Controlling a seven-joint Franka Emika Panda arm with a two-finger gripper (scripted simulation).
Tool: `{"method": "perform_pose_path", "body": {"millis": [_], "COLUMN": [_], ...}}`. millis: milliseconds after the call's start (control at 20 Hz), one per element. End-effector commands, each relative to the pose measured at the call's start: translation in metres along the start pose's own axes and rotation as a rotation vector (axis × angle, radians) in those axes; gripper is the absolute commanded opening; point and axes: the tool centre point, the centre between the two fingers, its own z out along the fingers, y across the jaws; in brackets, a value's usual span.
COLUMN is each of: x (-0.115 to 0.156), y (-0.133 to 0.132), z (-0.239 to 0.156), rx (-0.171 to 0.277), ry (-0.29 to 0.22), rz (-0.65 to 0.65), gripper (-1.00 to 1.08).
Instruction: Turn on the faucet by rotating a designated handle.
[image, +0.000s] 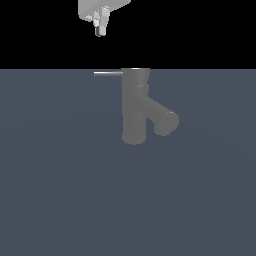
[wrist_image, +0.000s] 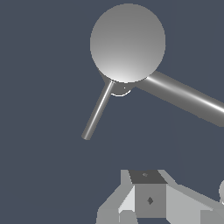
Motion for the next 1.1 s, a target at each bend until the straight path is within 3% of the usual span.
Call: {"method": "perform_pose_path", "body": {"millis": [0,550,1050], "x": [0.007,0.033,0.042], "y": [-0.014,-0.067,-0.089], "z": [0.013,0.071,0.1], "rx": [-0.001,-0.005,-0.003], "ry": [0.008,0.056,0.086], "rz": [0.066,0.321,0.431], "gripper": [-1.0,-1.0,-1.0]}}
